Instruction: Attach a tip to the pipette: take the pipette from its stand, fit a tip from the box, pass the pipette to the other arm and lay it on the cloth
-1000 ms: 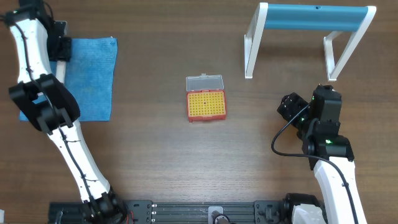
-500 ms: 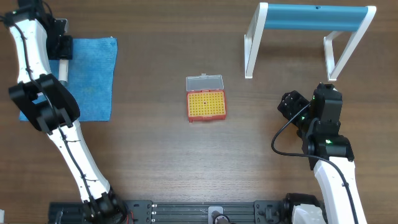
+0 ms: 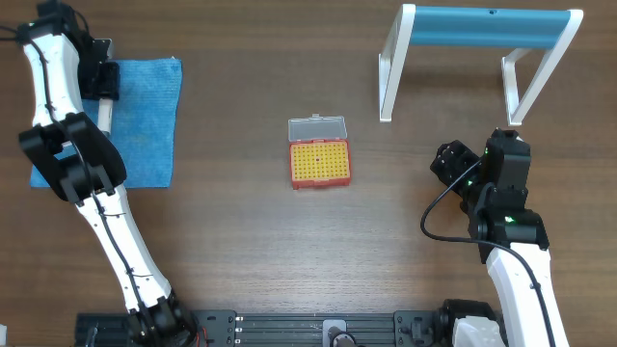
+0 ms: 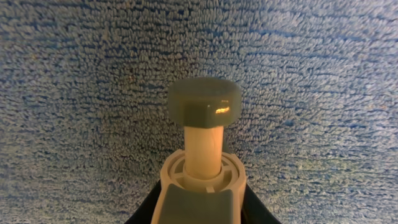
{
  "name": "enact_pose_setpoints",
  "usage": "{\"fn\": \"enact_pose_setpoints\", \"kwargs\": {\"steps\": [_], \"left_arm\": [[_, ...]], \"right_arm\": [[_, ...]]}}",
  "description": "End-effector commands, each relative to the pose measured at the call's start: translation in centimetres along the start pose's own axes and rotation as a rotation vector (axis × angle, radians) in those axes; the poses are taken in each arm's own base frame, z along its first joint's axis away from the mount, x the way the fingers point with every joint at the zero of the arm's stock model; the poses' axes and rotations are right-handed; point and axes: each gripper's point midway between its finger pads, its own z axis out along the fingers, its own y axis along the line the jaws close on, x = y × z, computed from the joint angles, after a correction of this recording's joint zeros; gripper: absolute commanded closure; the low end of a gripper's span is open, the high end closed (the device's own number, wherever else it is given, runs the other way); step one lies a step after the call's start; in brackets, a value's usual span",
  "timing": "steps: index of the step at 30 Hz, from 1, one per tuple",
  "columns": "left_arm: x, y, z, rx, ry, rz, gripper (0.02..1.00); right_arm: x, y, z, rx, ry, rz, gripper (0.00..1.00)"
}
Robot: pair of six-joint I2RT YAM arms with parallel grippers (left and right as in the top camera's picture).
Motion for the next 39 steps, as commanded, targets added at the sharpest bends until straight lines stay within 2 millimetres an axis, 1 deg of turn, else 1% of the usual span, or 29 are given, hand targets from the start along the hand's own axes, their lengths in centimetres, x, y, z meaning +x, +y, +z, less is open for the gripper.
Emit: {"fn": "enact_pose_setpoints", "kwargs": {"steps": [1, 2, 3, 4, 6, 9, 12, 17, 19, 21, 22, 23, 24, 26, 27, 28, 29, 30, 31, 32, 34, 36, 37, 39], "left_arm": [[0.1, -0.5, 0.4, 0.017, 0.006, 0.016, 0.866], [0.1, -0.5, 0.4, 0.018, 0.007, 0.016, 0.755], [0.1, -0.5, 0.4, 0.018, 0.009, 0.016, 0.400], [0.3, -0.6, 0.4, 0.020, 0.014, 0.017, 0.104], [0.7, -0.7, 0.3, 0.023, 0.031, 0.018, 0.095], [1.4, -0.9, -0.5, 0.029, 0.064, 0.019, 0.093], [1.6, -1.0, -2.5, 0.029, 0.062, 0.019, 0.093], [1.0, -0.8, -8.5, 0.005, -0.011, -0.023, 0.093], [1.3, -1.1, -11.6, 0.001, -0.040, -0.051, 0.093], [2.2, -1.7, -14.0, 0.009, -0.041, -0.049, 0.093], [3.0, -2.2, -15.4, 0.012, -0.034, -0.059, 0.093], [3.3, -2.5, -16.2, 0.018, -0.037, -0.065, 0.093], [3.3, -2.7, -17.5, 0.016, -0.064, -0.116, 0.093], [3.2, -4.1, -20.9, 0.047, -0.144, -0.108, 0.093], [3.2, -4.7, -22.2, 0.058, -0.175, -0.101, 0.091], [3.3, -5.2, -23.7, 0.063, -0.209, -0.092, 0.091], [3.6, -5.9, -25.5, 0.064, -0.248, -0.080, 0.091], [4.0, -6.5, -27.5, 0.058, -0.288, -0.067, 0.091], [4.9, -7.4, -30.1, 0.052, -0.342, -0.053, 0.091], [5.7, -8.1, -32.1, 0.046, -0.382, -0.038, 0.091], [7.2, -9.2, -35.0, 0.041, -0.440, -0.017, 0.091], [9.3, -10.4, -37.2, 0.048, -0.479, 0.004, 0.091], [10.9, -11.1, -38.0, 0.051, -0.485, 0.013, 0.091], [13.4, -12.1, -38.6, 0.065, -0.477, 0.015, 0.091]], "right_arm": [[-0.9, 1.2, -0.6, -0.037, -0.022, 0.004, 0.218], [-0.9, 1.2, -0.6, -0.037, -0.022, 0.004, 0.218], [-0.9, 1.2, -0.6, -0.037, -0.022, 0.005, 0.218], [-0.9, 1.2, -0.6, -0.037, -0.022, 0.008, 0.218], [-0.9, 1.2, -0.6, -0.037, -0.023, 0.008, 0.220], [-0.9, 1.2, -0.6, -0.037, -0.022, 0.020, 0.218], [-1.1, 1.3, -0.6, -0.043, -0.029, 0.025, 0.220], [-1.4, 1.6, -0.7, -0.052, -0.043, 0.024, 0.220], [-1.4, 1.6, -0.7, -0.052, -0.044, 0.024, 0.218], [-1.7, 1.4, -0.7, -0.044, -0.058, 0.023, 0.220], [-2.0, 1.3, -0.7, -0.037, -0.073, 0.023, 0.218], [-2.3, 1.2, -0.7, -0.028, -0.086, 0.023, 0.220], [-2.4, 1.0, -0.7, -0.015, -0.094, 0.017, 0.218], [-2.9, 0.6, -0.9, 0.009, -0.123, 0.013, 0.222], [-3.1, 0.5, -1.1, 0.016, -0.137, 0.013, 0.220], [-3.3, 0.6, -1.4, 0.014, -0.148, -0.006, 0.220], [-3.6, 0.8, -1.8, 0.007, -0.162, -0.063, 0.220], [-3.7, 1.0, -2.2, -0.001, -0.174, -0.114, 0.218], [-4.0, 1.5, -3.2, -0.017, -0.200, -0.166, 0.220], [-4.3, 1.8, -3.8, -0.028, -0.221, -0.191, 0.220], [-4.8, 2.6, -5.3, -0.056, -0.273, -0.272, 0.220], [-5.0, 3.4, -6.8, -0.083, -0.317, -0.330, 0.220], [-5.0, 3.8, -7.5, -0.096, -0.335, -0.355, 0.220], [-4.8, 4.5, -8.7, -0.125, -0.370, -0.410, 0.220]]}}
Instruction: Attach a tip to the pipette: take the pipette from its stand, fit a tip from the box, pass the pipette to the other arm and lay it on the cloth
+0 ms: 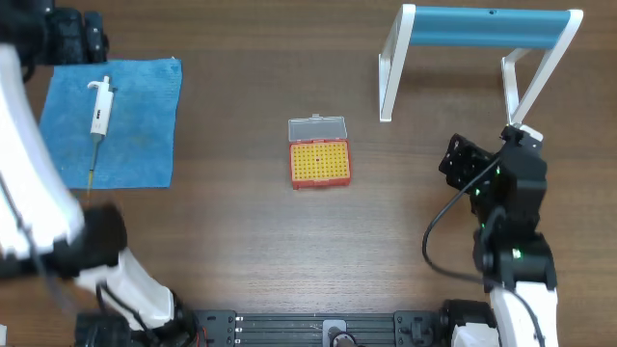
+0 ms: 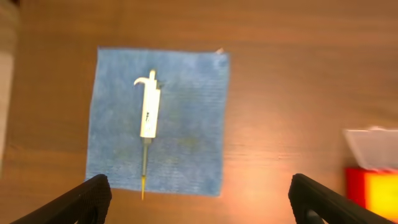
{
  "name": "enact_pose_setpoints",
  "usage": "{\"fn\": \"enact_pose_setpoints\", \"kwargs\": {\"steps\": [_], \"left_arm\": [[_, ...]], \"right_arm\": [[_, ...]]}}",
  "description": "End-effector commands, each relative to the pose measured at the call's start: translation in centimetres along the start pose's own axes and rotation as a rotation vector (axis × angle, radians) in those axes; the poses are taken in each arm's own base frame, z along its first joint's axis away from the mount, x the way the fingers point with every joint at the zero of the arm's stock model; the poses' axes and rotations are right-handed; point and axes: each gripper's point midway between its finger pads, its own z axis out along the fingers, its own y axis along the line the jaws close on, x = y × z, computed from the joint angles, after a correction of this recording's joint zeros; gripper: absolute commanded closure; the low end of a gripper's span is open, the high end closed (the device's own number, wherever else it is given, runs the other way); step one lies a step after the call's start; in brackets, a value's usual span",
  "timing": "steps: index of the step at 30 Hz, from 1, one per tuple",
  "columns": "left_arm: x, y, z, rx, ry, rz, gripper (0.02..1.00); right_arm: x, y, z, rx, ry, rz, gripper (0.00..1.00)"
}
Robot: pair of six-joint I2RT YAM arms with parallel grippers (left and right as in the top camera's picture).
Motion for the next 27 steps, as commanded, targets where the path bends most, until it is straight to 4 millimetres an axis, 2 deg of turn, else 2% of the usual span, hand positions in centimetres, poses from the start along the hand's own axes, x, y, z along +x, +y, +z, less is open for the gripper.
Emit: {"fn": "enact_pose_setpoints", "kwargs": {"steps": [1, 4, 5, 6, 9, 14, 18, 22, 27], "left_arm": [[5.6, -3.4, -5.9, 0.051, -0.012, -0.004, 0.091], [10.5, -5.0, -7.0, 0.071, 0.038, -0.010, 0.091], [13.1, -5.6, -7.4, 0.079, 0.055, -0.029, 0.091], [14.6, -6.1, -7.8, 0.090, 0.050, -0.054, 0.091], [17.5, -8.0, -8.9, 0.165, -0.040, -0.087, 0.091], [21.8, -8.6, -11.2, 0.193, -0.230, -0.236, 0.091], [25.5, -9.2, -11.2, 0.223, -0.270, -0.338, 0.091], [27.4, -10.4, -12.0, 0.295, -0.298, -0.344, 0.091], [27.6, -10.7, -12.2, 0.316, -0.296, -0.382, 0.091]], "right_arm": [[-2.0, 2.3, -3.3, -0.074, -0.125, -0.207, 0.218], [-1.3, 2.9, -4.4, -0.112, -0.147, -0.243, 0.218], [-0.7, 3.1, -4.7, -0.128, -0.152, -0.269, 0.220], [-0.3, 3.2, -5.0, -0.135, -0.153, -0.284, 0.218], [0.5, 3.2, -5.6, -0.157, -0.176, -0.323, 0.220], [0.8, 3.0, -6.9, -0.170, -0.250, -0.405, 0.220], [0.9, 2.8, -8.3, -0.185, -0.318, -0.422, 0.218], [2.3, 2.0, -9.0, -0.185, -0.319, -0.422, 0.218], [4.4, 0.7, -10.0, -0.176, -0.284, -0.425, 0.213]]}}
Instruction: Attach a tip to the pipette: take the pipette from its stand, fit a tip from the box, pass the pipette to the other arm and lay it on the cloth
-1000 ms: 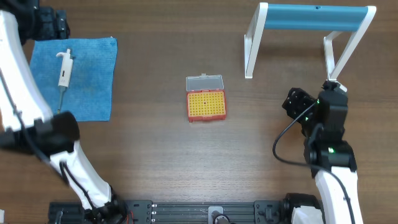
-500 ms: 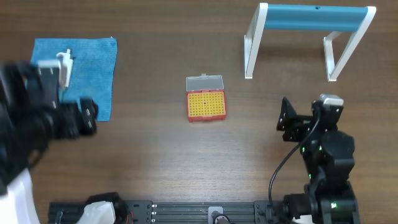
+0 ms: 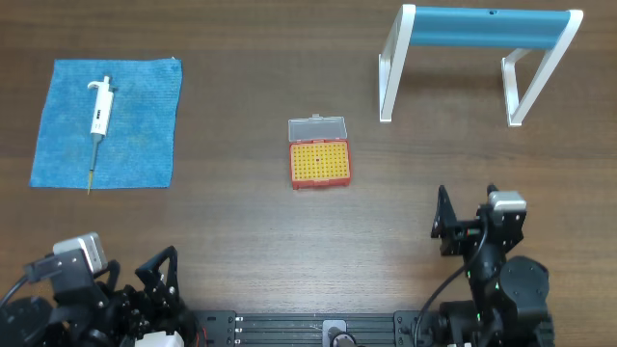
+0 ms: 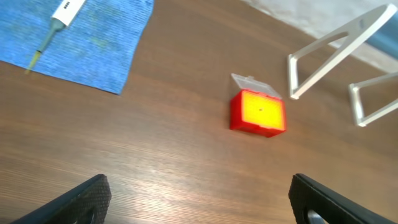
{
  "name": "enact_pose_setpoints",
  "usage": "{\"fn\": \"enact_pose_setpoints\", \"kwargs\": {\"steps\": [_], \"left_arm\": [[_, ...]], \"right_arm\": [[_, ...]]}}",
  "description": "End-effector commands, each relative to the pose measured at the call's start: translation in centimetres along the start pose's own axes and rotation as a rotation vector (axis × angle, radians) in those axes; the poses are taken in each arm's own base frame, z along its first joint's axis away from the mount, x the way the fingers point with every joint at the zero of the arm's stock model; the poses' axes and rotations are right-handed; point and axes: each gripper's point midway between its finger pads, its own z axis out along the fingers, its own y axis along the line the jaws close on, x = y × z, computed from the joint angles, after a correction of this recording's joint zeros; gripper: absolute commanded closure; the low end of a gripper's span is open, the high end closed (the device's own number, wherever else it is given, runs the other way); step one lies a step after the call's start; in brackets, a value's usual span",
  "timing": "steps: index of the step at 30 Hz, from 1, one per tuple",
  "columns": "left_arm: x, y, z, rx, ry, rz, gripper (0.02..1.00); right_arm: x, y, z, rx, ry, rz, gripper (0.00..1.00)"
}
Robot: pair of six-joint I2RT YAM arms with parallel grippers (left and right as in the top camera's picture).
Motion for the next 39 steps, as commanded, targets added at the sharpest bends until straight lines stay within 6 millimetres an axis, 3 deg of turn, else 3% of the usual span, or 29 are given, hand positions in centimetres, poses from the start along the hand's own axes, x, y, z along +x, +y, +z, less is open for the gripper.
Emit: {"fn": "enact_pose_setpoints", "kwargs": {"steps": [1, 13, 19, 21, 22, 23, 25, 26, 28, 32, 35, 39], "left_arm": [[0.5, -0.8, -0.1, 0.050, 0.009, -0.058, 0.091], [0.5, -0.8, -0.1, 0.050, 0.009, -0.058, 0.091], [1.1, -0.5, 0.6, 0.048, 0.042, -0.059, 0.091], [2.3, -0.2, 1.7, 0.057, 0.100, -0.048, 0.091], [2.9, 0.4, 2.4, 0.040, 0.127, -0.040, 0.023], [3.6, 1.6, 3.4, -0.007, 0.154, -0.030, 0.020], [4.1, 1.6, 5.2, 0.013, 0.169, -0.067, 0.020], [1.1, 0.9, 7.0, 0.068, 0.025, -0.015, 0.020], [-3.1, -0.5, 8.7, 0.149, -0.203, 0.129, 0.020], [-8.1, -2.2, 10.2, 0.205, -0.673, 0.487, 0.020], [-8.0, -1.9, 10.8, 0.193, -0.856, 0.598, 0.020], [-5.9, 0.3, 13.1, 0.139, -0.866, 0.579, 0.020]], "right_arm": [[1.4, -0.2, -1.2, 0.011, 0.022, -0.020, 0.211], [10.0, -0.8, -2.6, 0.032, 0.392, -0.023, 0.213], [10.1, -0.8, -2.7, 0.032, 0.395, -0.022, 0.213], [10.1, -0.8, -2.7, 0.032, 0.395, -0.022, 0.213], [10.1, -0.8, -2.7, 0.032, 0.395, -0.023, 0.215], [10.1, -0.8, -2.7, 0.032, 0.395, -0.022, 0.211], [10.1, -0.8, -2.7, 0.032, 0.395, -0.022, 0.211], [10.1, -0.8, -2.7, 0.032, 0.395, -0.022, 0.211], [10.1, -0.8, -2.7, 0.032, 0.395, -0.022, 0.213], [10.1, -0.8, -2.7, 0.032, 0.395, -0.022, 0.213], [10.1, -0.8, -2.7, 0.032, 0.395, -0.022, 0.211], [10.1, -0.8, -2.7, 0.032, 0.395, -0.022, 0.211]]}}
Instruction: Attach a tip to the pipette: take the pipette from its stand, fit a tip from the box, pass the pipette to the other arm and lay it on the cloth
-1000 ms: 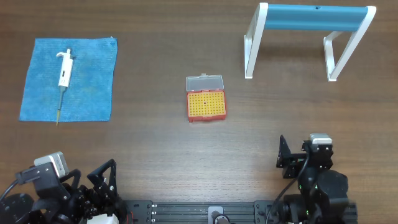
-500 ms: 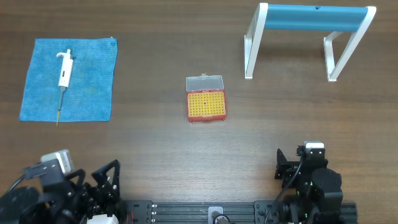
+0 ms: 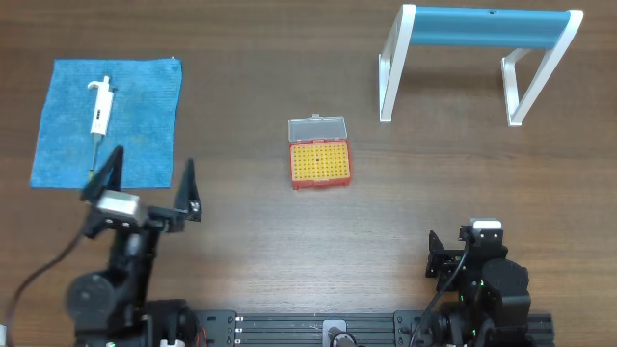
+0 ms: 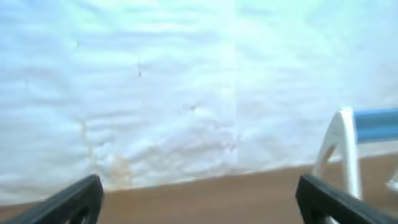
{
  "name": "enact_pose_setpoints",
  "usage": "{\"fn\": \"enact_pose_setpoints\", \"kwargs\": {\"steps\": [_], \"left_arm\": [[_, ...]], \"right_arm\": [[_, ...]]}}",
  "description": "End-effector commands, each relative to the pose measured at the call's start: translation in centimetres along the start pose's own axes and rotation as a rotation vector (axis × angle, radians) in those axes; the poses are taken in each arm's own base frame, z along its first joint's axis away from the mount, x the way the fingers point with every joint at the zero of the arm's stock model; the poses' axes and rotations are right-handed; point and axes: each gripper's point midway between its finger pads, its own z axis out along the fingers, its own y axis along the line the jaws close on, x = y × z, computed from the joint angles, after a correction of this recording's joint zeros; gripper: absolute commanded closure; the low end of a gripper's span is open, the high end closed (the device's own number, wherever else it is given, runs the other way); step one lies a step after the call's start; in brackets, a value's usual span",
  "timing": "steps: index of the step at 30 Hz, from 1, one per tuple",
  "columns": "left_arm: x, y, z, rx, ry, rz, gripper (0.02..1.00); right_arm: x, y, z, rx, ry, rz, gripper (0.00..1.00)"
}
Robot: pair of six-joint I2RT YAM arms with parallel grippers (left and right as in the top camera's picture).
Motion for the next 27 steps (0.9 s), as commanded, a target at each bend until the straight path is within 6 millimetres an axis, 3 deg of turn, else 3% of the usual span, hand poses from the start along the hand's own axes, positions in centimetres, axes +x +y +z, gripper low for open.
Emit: {"fn": "enact_pose_setpoints", "kwargs": {"steps": [1, 7, 12, 15, 27], "left_arm": [[4.6, 1.2, -1.0, -0.079, 0.029, 0.106, 0.020], [8.6, 3.7, -1.7, -0.225, 0.099, 0.015, 0.020], [13.4, 3.9, -2.2, -0.241, 0.226, -0.065, 0.023], [15.1, 3.8, -2.7, -0.243, 0.299, -0.073, 0.020], [15.1, 3.8, -2.6, -0.243, 0.297, -0.073, 0.023]], "right_arm": [[-0.1, -0.1, 0.0, 0.006, -0.005, -0.022, 0.213], [-0.1, -0.1, 0.0, 0.006, -0.005, -0.022, 0.213], [-0.1, -0.1, 0.0, 0.006, -0.005, -0.022, 0.211], [-0.1, -0.1, 0.0, 0.006, -0.005, -0.022, 0.213], [-0.1, -0.1, 0.0, 0.006, -0.005, -0.022, 0.213]]}}
